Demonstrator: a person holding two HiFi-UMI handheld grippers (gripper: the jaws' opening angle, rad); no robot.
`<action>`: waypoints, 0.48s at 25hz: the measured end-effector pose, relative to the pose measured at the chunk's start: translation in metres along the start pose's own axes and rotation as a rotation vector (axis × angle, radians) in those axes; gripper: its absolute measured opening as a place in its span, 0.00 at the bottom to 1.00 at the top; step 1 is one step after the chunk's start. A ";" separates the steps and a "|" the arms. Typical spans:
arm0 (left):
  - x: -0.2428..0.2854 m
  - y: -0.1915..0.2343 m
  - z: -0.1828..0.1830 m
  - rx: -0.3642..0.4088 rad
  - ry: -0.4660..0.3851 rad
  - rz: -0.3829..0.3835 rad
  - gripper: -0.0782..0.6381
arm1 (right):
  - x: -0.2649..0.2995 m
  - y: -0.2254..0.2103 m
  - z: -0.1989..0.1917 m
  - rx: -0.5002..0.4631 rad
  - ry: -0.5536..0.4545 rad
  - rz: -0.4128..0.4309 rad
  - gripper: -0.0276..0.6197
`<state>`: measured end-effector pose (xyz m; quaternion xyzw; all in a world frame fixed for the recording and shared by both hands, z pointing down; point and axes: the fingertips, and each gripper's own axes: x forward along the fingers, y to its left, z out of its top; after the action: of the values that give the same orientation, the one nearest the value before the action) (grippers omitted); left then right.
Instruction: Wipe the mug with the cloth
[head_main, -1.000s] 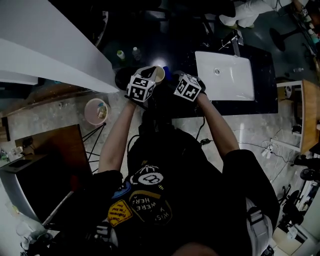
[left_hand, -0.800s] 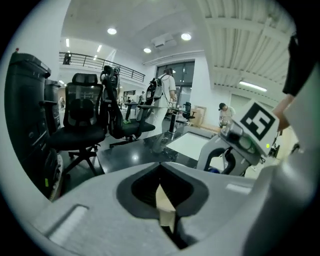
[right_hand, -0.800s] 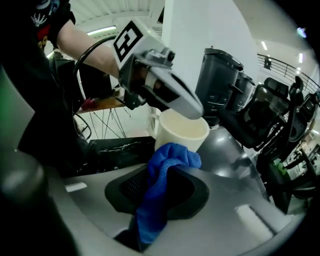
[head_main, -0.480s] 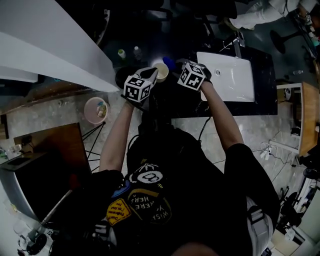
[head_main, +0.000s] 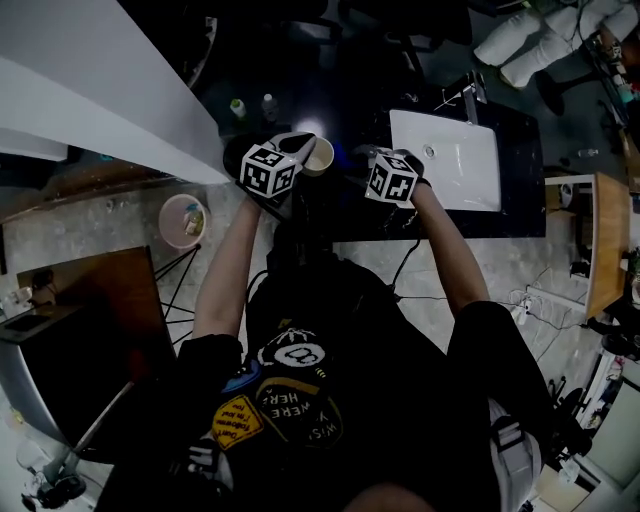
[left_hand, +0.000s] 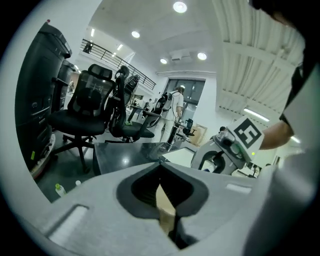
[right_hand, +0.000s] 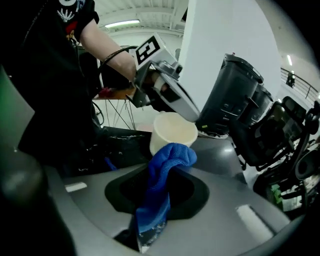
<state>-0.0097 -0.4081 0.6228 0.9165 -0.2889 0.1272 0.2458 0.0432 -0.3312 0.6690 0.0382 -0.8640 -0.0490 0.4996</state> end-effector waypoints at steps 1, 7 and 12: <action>-0.003 0.001 0.001 -0.016 -0.008 0.000 0.12 | -0.004 -0.011 -0.002 0.010 0.012 -0.035 0.18; -0.012 -0.002 -0.005 -0.027 0.000 0.025 0.12 | -0.002 -0.059 0.014 -0.003 0.016 -0.136 0.18; -0.007 0.000 -0.003 0.000 -0.014 0.068 0.12 | 0.038 -0.028 -0.015 -0.051 0.137 -0.071 0.18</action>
<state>-0.0158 -0.4035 0.6224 0.9070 -0.3215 0.1292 0.2394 0.0374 -0.3643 0.7059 0.0594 -0.8244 -0.0862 0.5562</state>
